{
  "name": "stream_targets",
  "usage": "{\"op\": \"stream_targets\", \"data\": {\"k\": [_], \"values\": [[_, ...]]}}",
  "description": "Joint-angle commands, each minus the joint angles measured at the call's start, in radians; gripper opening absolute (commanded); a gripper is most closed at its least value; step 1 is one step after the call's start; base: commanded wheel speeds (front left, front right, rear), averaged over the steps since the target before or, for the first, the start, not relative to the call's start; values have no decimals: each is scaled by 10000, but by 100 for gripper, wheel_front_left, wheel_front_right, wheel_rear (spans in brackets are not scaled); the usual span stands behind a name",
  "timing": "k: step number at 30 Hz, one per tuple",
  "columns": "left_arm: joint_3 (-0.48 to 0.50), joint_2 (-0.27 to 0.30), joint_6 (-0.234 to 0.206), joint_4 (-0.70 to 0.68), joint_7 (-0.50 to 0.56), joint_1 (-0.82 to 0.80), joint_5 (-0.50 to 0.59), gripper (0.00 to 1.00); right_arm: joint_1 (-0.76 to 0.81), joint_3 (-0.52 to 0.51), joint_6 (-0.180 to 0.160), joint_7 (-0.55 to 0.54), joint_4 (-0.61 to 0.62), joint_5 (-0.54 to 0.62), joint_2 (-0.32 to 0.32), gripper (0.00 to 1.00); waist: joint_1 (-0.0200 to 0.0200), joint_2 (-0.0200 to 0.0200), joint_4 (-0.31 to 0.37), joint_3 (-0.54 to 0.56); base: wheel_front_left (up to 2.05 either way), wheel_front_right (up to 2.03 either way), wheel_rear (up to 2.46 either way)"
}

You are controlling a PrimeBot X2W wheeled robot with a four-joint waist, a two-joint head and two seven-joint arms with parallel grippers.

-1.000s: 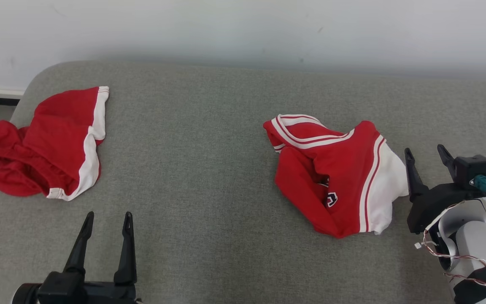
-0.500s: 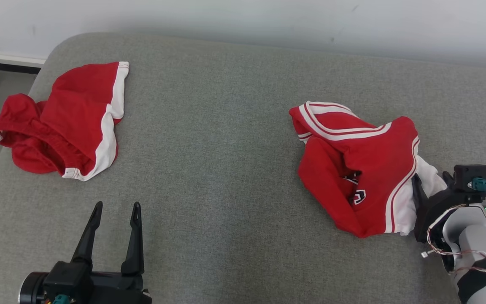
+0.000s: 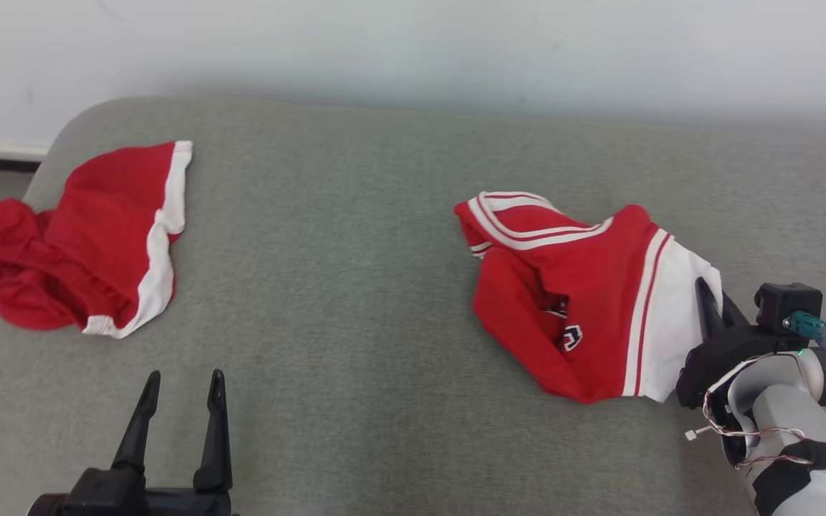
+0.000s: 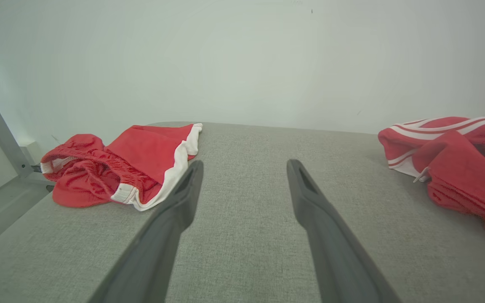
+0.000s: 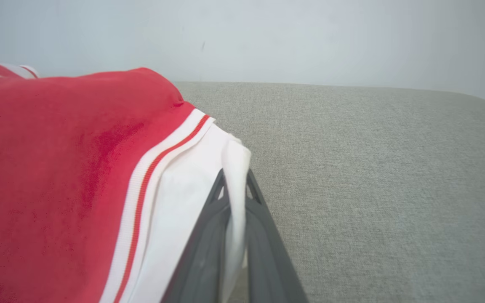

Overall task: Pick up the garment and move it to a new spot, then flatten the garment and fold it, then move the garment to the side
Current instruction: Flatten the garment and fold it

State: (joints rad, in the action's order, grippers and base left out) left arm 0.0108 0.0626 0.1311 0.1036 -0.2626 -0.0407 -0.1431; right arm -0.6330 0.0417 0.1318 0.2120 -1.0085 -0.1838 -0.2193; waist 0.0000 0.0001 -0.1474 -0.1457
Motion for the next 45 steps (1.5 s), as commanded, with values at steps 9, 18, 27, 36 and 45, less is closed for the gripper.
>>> {"op": "stream_targets", "data": {"k": [9, 18, 27, 36, 45], "values": [[104, -64, -19, -170, -32, 471, 129, 100, 1741, -52, -22, 68, 1954, -1426, -344, 0, 0, -1, 1382, 734, 0, 0, 0], [-75, -91, -27, -138, -34, 480, 93, 100, 5028, -1058, -22, -891, 4893, -2527, 95, 0, 0, -1, 1596, 790, 0, 0, 0], [-111, -108, -20, -14, -34, 524, -7, 100, 7368, -2364, -22, -1818, 7080, -2091, 964, 0, 0, -1, 1398, 878, 0, 0, 0], [-29, -112, -16, 0, -34, 604, 84, 100, 7350, -2581, -22, -1658, 9105, -708, 1305, 100, 0, -1, 1106, 1176, 0, 0, 0], [44, -114, -16, -58, -32, 806, 131, 100, 6235, -1268, -22, -2225, 9532, -348, 964, 100, 0, -1, 792, 1351, 0, 0, 0]]}}
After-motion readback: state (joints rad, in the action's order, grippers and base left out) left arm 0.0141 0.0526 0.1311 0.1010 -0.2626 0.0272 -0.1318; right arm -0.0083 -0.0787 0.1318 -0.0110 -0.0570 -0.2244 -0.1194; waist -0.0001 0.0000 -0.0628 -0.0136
